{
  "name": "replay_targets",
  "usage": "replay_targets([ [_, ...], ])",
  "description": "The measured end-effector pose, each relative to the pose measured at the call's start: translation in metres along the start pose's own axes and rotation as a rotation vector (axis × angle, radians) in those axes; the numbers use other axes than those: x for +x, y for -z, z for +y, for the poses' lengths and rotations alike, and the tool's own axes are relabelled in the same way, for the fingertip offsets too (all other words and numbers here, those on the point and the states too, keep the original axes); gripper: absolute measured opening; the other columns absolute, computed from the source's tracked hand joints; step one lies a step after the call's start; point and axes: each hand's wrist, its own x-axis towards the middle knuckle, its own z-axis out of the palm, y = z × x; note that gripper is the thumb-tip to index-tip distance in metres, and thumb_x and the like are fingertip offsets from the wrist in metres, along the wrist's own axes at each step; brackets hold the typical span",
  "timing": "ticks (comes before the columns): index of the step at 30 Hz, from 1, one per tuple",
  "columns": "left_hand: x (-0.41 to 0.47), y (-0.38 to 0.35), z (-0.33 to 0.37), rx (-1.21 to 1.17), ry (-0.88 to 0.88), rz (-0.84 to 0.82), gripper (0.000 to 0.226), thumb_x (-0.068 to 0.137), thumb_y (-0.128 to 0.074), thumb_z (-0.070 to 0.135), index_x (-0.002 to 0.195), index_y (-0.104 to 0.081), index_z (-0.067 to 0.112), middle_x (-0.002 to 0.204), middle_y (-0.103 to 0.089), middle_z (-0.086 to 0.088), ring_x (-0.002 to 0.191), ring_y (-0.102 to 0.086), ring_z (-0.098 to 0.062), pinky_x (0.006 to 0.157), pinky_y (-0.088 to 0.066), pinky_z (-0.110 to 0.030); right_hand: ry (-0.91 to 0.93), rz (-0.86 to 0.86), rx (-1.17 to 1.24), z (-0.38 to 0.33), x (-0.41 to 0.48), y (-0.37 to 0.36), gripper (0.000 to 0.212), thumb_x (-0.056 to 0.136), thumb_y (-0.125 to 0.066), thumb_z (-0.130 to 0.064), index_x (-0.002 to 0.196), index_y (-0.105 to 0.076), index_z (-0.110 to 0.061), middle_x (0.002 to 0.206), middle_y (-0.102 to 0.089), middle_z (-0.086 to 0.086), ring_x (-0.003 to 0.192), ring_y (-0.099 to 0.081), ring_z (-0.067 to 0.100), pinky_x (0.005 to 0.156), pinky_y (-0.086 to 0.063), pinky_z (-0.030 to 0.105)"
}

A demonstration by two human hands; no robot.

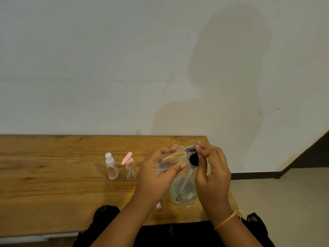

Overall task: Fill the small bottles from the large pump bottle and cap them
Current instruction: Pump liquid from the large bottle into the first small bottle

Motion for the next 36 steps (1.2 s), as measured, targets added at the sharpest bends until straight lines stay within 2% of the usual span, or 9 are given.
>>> replay_targets([
  [3, 0.0, 0.001, -0.004, 0.014, 0.0, 0.004, 0.036, 0.063, -0.083, 0.035, 0.094, -0.065, 0.04, 0.108, -0.067, 0.015, 0.104, -0.063, -0.008, 0.085, -0.054, -0.031, 0.008, -0.018, -0.004, 0.0, 0.002, 0.002, 0.02, 0.088, -0.048, -0.001, 0.1, -0.064, -0.005, 0.104, -0.055, -0.005, 0.107, -0.052, -0.006, 0.093, -0.041, 0.009],
  [7, 0.0, 0.001, -0.001, 0.07, -0.068, 0.021, 0.044, 0.061, -0.082, 0.048, 0.099, -0.061, 0.054, 0.106, -0.066, 0.018, 0.1, -0.062, -0.003, 0.083, -0.05, -0.017, 0.002, -0.009, 0.057, -0.006, 0.006, 0.008, 0.026, 0.083, -0.051, 0.008, 0.098, -0.062, -0.01, 0.102, -0.056, -0.01, 0.106, -0.053, -0.008, 0.091, -0.042, 0.009],
  [11, 0.001, 0.002, -0.002, 0.077, -0.097, 0.025, 0.047, 0.06, -0.076, 0.05, 0.104, -0.061, 0.053, 0.107, -0.065, 0.02, 0.102, -0.063, -0.009, 0.085, -0.052, -0.023, -0.014, 0.015, 0.095, -0.012, 0.009, 0.009, 0.031, 0.082, -0.052, 0.008, 0.097, -0.06, -0.017, 0.103, -0.058, -0.012, 0.103, -0.058, -0.001, 0.09, -0.045, 0.012],
  [13, 0.001, 0.002, -0.001, 0.061, -0.095, 0.015, 0.046, 0.061, -0.08, 0.049, 0.103, -0.061, 0.052, 0.108, -0.065, 0.018, 0.102, -0.064, -0.01, 0.083, -0.052, -0.021, -0.009, 0.018, 0.083, -0.013, 0.009, 0.01, 0.031, 0.082, -0.053, 0.008, 0.098, -0.06, -0.017, 0.102, -0.058, -0.012, 0.103, -0.059, 0.001, 0.09, -0.046, 0.013],
  [18, 0.003, 0.003, -0.003, 0.023, -0.062, 0.004, 0.042, 0.061, -0.084, 0.037, 0.098, -0.067, 0.04, 0.103, -0.067, 0.012, 0.095, -0.066, -0.006, 0.08, -0.053, -0.018, 0.034, 0.042, 0.03, -0.006, 0.004, 0.005, 0.022, 0.084, -0.051, 0.006, 0.096, -0.064, -0.006, 0.1, -0.057, -0.004, 0.1, -0.058, 0.004, 0.091, -0.045, 0.012],
  [21, 0.003, 0.002, -0.004, -0.01, -0.017, -0.014, 0.039, 0.06, -0.078, 0.032, 0.096, -0.066, 0.044, 0.106, -0.066, 0.013, 0.094, -0.067, -0.012, 0.079, -0.056, -0.027, 0.036, 0.013, -0.022, -0.001, 0.002, 0.001, 0.021, 0.087, -0.046, -0.001, 0.097, -0.065, 0.0, 0.103, -0.055, -0.003, 0.102, -0.055, 0.006, 0.093, -0.043, 0.012],
  [24, 0.001, 0.001, -0.004, 0.0, -0.005, -0.014, 0.039, 0.061, -0.077, 0.035, 0.095, -0.064, 0.049, 0.108, -0.065, 0.014, 0.095, -0.067, -0.015, 0.078, -0.057, -0.03, 0.006, 0.0, -0.037, -0.001, 0.002, 0.0, 0.022, 0.083, -0.05, 0.01, 0.096, -0.065, -0.001, 0.103, -0.056, -0.003, 0.102, -0.055, 0.004, 0.092, -0.042, 0.01],
  [29, -0.002, 0.001, 0.002, 0.055, -0.082, 0.002, 0.038, 0.063, -0.076, 0.036, 0.099, -0.064, 0.041, 0.105, -0.066, 0.011, 0.093, -0.066, -0.009, 0.079, -0.052, -0.017, 0.0, 0.048, 0.023, -0.01, 0.002, 0.003, 0.021, 0.087, -0.045, -0.005, 0.096, -0.064, -0.005, 0.1, -0.057, -0.004, 0.105, -0.052, -0.008, 0.09, -0.041, 0.008],
  [36, -0.001, -0.001, 0.009, 0.062, -0.141, 0.009, 0.04, 0.063, -0.075, 0.029, 0.101, -0.061, 0.032, 0.104, -0.064, 0.006, 0.09, -0.063, 0.006, 0.075, -0.045, -0.005, 0.019, 0.046, 0.017, -0.009, 0.006, 0.006, 0.024, 0.08, -0.052, 0.01, 0.094, -0.065, -0.004, 0.099, -0.059, -0.002, 0.102, -0.056, -0.003, 0.09, -0.044, 0.011],
])
